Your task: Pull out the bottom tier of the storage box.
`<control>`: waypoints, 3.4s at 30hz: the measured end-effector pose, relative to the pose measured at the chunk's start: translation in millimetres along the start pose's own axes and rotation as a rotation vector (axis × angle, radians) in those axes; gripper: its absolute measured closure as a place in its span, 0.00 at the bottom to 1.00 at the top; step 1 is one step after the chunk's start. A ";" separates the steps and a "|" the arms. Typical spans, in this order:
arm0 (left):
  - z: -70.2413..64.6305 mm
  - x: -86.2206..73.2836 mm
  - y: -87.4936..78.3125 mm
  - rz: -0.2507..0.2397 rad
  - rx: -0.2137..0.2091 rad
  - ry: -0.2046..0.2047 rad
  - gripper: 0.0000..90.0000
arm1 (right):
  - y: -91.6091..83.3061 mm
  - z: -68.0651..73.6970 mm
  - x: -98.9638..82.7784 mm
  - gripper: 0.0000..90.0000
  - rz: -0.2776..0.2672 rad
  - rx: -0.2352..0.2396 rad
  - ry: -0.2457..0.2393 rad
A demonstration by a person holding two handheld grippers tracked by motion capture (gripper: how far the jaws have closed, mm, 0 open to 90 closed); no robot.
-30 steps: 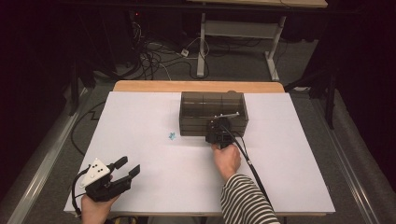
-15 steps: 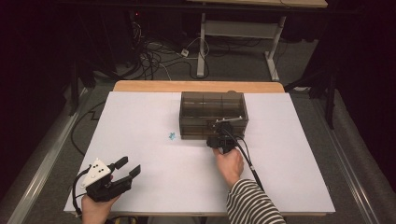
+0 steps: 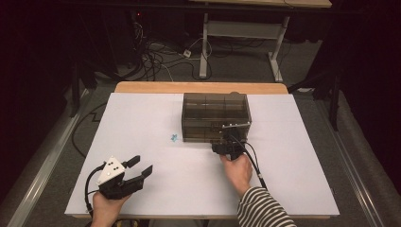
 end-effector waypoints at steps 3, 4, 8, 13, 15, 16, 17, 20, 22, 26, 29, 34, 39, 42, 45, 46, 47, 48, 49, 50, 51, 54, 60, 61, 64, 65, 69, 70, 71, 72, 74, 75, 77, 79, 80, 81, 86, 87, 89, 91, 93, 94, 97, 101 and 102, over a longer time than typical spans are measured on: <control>-5.3 -2.5 7.5 0.015 -0.019 0.013 0.45 | -6.6 -7.7 -1.6 0.57 -0.025 0.024 -0.008; -7.9 -3.9 11.8 0.021 -0.025 0.014 0.46 | -8.6 -9.8 -2.2 0.56 -0.032 0.030 -0.008; -14.7 -9.3 26.9 0.044 -0.039 0.028 0.48 | -19.2 -23.4 -6.2 0.58 -0.061 0.053 -0.046; -19.1 -12.2 43.3 0.057 -0.042 0.010 0.49 | -29.0 -38.0 -8.9 0.59 -0.092 0.073 -0.100; -18.9 -13.4 48.5 0.063 -0.033 0.004 0.49 | -32.7 -42.5 -8.7 0.60 -0.107 0.081 -0.117; -18.4 -13.8 50.8 0.068 -0.030 0.003 0.50 | -35.2 -45.6 -8.7 0.60 -0.112 0.087 -0.122; -18.0 -14.1 52.4 0.072 -0.026 0.004 0.50 | -37.1 -48.2 -8.7 0.60 -0.117 0.093 -0.128; -16.5 -14.3 59.2 0.088 -0.013 0.013 0.51 | -42.9 -55.3 -9.3 0.60 -0.125 0.103 -0.159; -14.9 -13.7 64.9 0.095 -0.002 0.011 0.52 | -47.2 -61.8 -10.2 0.60 -0.131 0.118 -0.185; -10.7 -16.2 77.3 0.123 0.033 0.033 0.53 | -54.4 -73.5 -10.3 0.61 -0.143 0.128 -0.233; -8.4 -20.3 87.8 0.143 0.053 0.040 0.55 | -58.1 -84.2 -8.8 0.62 -0.152 0.132 -0.251; -5.7 -28.7 104.9 0.177 0.068 0.063 0.56 | -60.1 -97.8 -5.2 0.66 -0.173 0.147 -0.245; -2.8 -34.5 121.9 0.220 0.081 0.096 0.61 | -57.2 -105.1 -0.7 0.68 -0.196 0.141 -0.255; -2.1 -37.0 131.9 0.249 0.090 0.116 0.64 | -52.2 -106.5 0.4 0.68 -0.164 0.132 -0.313; -2.4 -38.4 139.9 0.264 0.094 0.106 0.66 | -49.4 -107.4 2.7 0.70 -0.131 0.137 -0.294; -1.9 -39.5 142.3 0.273 0.097 0.107 0.67 | -48.8 -108.1 3.4 0.70 -0.132 0.157 -0.276; -1.4 -40.6 144.3 0.280 0.102 0.109 0.67 | -48.3 -108.4 3.5 0.72 -0.131 0.168 -0.272; -0.5 -42.7 147.4 0.289 0.107 0.108 0.67 | -47.6 -108.7 3.5 0.73 -0.133 0.168 -0.278; 0.4 -44.2 149.5 0.300 0.109 0.110 0.68 | -46.1 -109.1 3.4 0.75 -0.132 0.160 -0.291; 1.1 -45.7 151.5 0.307 0.113 0.108 0.69 | -44.7 -109.4 3.3 0.78 -0.129 0.159 -0.300; 2.1 -46.8 153.3 0.311 0.114 0.107 0.69 | -43.3 -109.6 3.1 0.79 -0.127 0.158 -0.305; 4.6 -51.3 156.6 0.322 0.118 0.090 0.69 | -39.5 -110.3 3.2 0.82 -0.120 0.166 -0.312; 6.2 -61.0 159.1 0.341 0.112 0.119 0.69 | -33.6 -110.1 5.5 0.82 -0.106 0.149 -0.329; 6.4 -62.4 159.6 0.342 0.112 0.124 0.69 | -33.1 -109.9 7.0 0.83 -0.108 0.149 -0.330; 7.9 -65.9 160.7 0.352 0.112 0.129 0.71 | -32.1 -107.7 9.6 0.84 -0.102 0.150 -0.343; 8.4 -66.9 161.2 0.353 0.112 0.125 0.71 | -31.9 -106.5 10.2 0.84 -0.096 0.148 -0.351; 7.8 -68.4 162.8 0.350 0.109 0.114 0.74 | -31.1 -105.3 11.2 0.86 -0.093 0.137 -0.363; 7.8 -68.8 163.1 0.353 0.107 0.111 0.75 | -30.9 -105.7 11.3 0.86 -0.093 0.140 -0.364; 7.7 -69.5 163.3 0.355 0.107 0.107 0.76 | -30.7 -105.8 11.3 0.86 -0.093 0.140 -0.364; 7.8 -70.3 163.4 0.358 0.106 0.108 0.76 | -30.5 -105.8 11.2 0.86 -0.092 0.141 -0.365; 8.2 -72.7 163.5 0.370 0.104 0.107 0.77 | -29.7 -105.9 11.0 0.87 -0.090 0.144 -0.366; 8.0 -73.7 163.6 0.373 0.103 0.106 0.78 | -29.3 -106.1 10.9 0.87 -0.089 0.145 -0.366; 7.6 -74.4 163.9 0.373 0.105 0.106 0.78 | -29.4 -106.3 10.9 0.87 -0.089 0.145 -0.366; 7.9 -73.9 164.1 0.373 0.108 0.097 0.79 | -29.5 -106.9 10.8 0.87 -0.091 0.148 -0.364; 8.1 -73.6 163.9 0.374 0.109 0.094 0.79 | -29.6 -106.8 10.8 0.87 -0.091 0.148 -0.363; 8.3 -73.5 163.5 0.379 0.107 0.095 0.80 | -29.7 -106.6 10.6 0.87 -0.090 0.147 -0.362; 7.8 -73.3 162.4 0.385 0.111 0.088 0.83 | -31.1 -106.4 9.6 0.87 -0.088 0.152 -0.367; 7.8 -73.3 162.4 0.385 0.112 0.087 0.83 | -31.2 -106.5 9.5 0.87 -0.090 0.153 -0.370; 5.6 -74.4 164.2 0.359 0.114 0.064 0.83 | -31.7 -106.5 8.8 0.87 -0.090 0.155 -0.368; 5.5 -74.2 162.9 0.371 0.111 0.070 0.83 | -32.2 -106.8 8.4 0.87 -0.090 0.158 -0.367; 4.4 -74.4 163.5 0.358 0.117 0.054 0.83 | -32.7 -106.8 7.9 0.87 -0.088 0.163 -0.369; 4.2 -74.3 163.2 0.360 0.117 0.053 0.83 | -33.0 -106.7 7.5 0.87 -0.087 0.164 -0.369; 3.7 -74.2 162.0 0.363 0.117 0.046 0.83 | -33.9 -107.3 6.2 0.87 -0.090 0.171 -0.366; 4.5 -73.2 156.7 0.409 0.108 0.077 0.83 | -35.2 -107.8 4.4 0.87 -0.094 0.177 -0.363; 3.9 -73.2 155.8 0.413 0.106 0.079 0.83 | -35.7 -107.8 3.8 0.87 -0.095 0.179 -0.362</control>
Point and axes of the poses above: each handheld gripper's, and its own axes: y roughly forward along the jaws, x roughly out of its top, z roughly to its left, the point moved 3 cm from there along y, roughly forward along the jaws, and after that the axes turned 13 degrees about -z, right-handed, at the moved point
